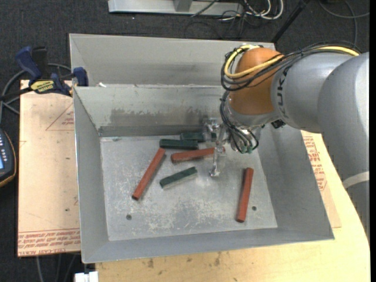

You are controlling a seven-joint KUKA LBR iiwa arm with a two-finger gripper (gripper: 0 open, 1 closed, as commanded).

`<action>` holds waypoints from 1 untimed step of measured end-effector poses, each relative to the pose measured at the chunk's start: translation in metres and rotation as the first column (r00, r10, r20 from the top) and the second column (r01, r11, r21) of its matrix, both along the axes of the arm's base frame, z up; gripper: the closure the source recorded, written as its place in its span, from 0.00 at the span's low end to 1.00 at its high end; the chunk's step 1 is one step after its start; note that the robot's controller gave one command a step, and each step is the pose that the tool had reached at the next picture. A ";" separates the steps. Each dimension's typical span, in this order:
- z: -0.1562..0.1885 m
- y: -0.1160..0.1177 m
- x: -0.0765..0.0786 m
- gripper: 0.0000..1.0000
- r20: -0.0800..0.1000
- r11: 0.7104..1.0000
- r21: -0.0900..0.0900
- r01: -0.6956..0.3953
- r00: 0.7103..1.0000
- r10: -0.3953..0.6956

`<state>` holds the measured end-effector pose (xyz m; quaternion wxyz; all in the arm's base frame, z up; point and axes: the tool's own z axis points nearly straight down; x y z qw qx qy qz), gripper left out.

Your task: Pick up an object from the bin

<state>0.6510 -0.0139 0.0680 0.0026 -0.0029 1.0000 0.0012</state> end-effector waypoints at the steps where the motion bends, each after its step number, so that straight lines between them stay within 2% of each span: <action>1: 0.004 0.090 -0.048 0.00 0.001 0.990 0.002 -0.140 0.990 0.140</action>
Offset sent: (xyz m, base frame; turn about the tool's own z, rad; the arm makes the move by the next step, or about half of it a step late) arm -0.0492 0.0843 0.0020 -0.1335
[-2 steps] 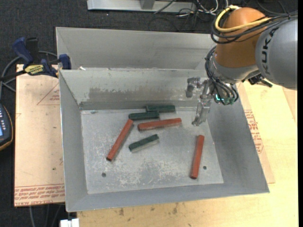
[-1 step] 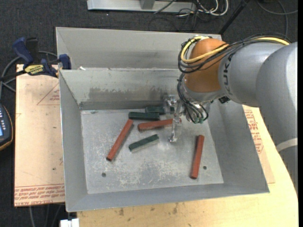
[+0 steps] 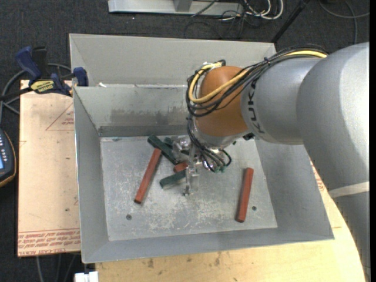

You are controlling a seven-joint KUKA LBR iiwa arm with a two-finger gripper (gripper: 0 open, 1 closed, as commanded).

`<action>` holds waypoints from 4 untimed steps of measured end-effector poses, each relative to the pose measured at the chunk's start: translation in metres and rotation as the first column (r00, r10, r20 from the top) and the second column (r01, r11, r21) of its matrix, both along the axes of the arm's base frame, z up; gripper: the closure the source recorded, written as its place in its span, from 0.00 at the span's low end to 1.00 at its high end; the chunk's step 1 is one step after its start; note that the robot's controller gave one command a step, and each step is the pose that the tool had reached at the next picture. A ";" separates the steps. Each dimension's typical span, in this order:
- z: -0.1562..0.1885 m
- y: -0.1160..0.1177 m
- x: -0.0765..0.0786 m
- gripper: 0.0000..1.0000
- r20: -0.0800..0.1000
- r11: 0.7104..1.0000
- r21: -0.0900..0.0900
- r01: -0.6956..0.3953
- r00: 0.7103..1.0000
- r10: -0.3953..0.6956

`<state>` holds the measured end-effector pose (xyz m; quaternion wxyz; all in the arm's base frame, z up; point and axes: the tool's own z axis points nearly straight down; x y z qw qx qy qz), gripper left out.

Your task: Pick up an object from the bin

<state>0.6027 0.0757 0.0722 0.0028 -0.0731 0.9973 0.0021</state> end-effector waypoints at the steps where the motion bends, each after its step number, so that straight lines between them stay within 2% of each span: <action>1: 0.002 -0.004 0.001 1.00 -0.004 1.000 -0.003 0.005 1.000 -0.005; 2: 0.030 -0.021 0.046 1.00 0.002 0.953 -0.006 -0.302 0.953 0.302; 3: 0.029 -0.021 0.045 0.00 -0.001 0.953 -0.004 -0.302 0.953 0.302; 4: -0.002 -0.018 0.054 0.00 0.003 0.955 -0.003 -0.296 0.955 0.296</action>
Offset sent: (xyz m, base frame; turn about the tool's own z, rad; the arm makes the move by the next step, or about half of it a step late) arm 0.0000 0.0000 0.0000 0.0000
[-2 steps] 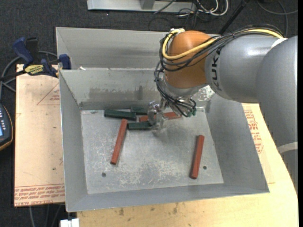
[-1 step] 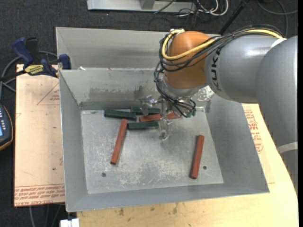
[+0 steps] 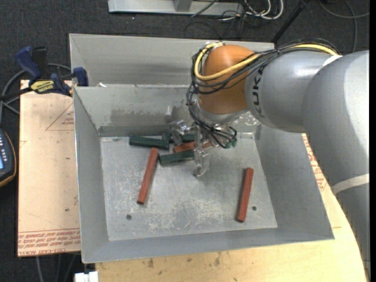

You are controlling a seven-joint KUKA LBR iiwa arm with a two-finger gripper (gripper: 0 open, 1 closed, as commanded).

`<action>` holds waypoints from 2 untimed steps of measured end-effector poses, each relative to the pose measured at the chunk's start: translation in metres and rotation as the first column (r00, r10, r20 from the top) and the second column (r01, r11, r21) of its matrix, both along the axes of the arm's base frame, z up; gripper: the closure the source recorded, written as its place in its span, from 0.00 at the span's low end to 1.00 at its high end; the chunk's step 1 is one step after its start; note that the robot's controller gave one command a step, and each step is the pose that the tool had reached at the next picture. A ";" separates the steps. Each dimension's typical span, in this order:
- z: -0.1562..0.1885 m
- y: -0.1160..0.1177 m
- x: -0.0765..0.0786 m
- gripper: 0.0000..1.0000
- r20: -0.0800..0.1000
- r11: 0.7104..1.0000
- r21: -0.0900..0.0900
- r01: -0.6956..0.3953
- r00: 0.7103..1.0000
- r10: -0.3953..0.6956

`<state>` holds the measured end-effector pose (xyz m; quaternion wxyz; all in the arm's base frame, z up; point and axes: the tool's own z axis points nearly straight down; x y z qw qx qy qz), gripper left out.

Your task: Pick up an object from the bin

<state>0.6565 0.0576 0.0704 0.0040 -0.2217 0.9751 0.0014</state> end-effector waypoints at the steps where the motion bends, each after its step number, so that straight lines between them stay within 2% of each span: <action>1: 0.003 -0.001 0.001 1.00 0.001 1.000 -0.001 0.001 1.000 -0.001; 2: 0.147 0.002 -0.008 1.00 0.006 0.994 -0.003 -0.105 0.994 0.105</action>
Offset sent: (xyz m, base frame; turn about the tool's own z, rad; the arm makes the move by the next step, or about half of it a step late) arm 0.0000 0.0000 0.0000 0.0000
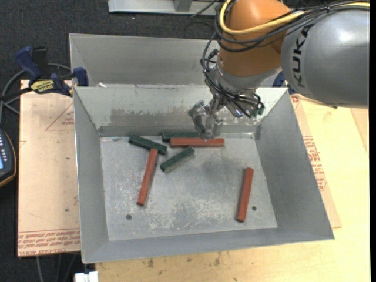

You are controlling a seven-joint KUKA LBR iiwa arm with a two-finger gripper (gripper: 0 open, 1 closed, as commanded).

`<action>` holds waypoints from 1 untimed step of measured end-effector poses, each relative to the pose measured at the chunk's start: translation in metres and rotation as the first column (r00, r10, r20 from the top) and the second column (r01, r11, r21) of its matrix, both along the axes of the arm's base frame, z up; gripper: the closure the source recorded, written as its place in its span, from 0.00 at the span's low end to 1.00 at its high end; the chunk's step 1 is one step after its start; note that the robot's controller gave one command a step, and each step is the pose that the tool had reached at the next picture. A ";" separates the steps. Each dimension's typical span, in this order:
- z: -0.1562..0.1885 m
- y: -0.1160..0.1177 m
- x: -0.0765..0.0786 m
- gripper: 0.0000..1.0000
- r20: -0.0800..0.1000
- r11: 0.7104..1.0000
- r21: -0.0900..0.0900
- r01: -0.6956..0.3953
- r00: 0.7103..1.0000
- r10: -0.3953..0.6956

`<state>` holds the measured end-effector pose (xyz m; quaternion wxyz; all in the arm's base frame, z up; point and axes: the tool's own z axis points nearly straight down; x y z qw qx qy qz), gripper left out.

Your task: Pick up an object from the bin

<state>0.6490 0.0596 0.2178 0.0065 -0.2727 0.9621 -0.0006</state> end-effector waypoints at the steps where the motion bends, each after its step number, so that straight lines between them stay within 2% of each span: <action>1: -0.067 -0.023 0.004 1.00 -0.015 0.989 -0.002 -0.148 0.989 0.148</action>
Offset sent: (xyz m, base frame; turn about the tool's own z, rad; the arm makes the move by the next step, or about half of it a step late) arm 0.0048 -0.0227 -0.0646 -0.1531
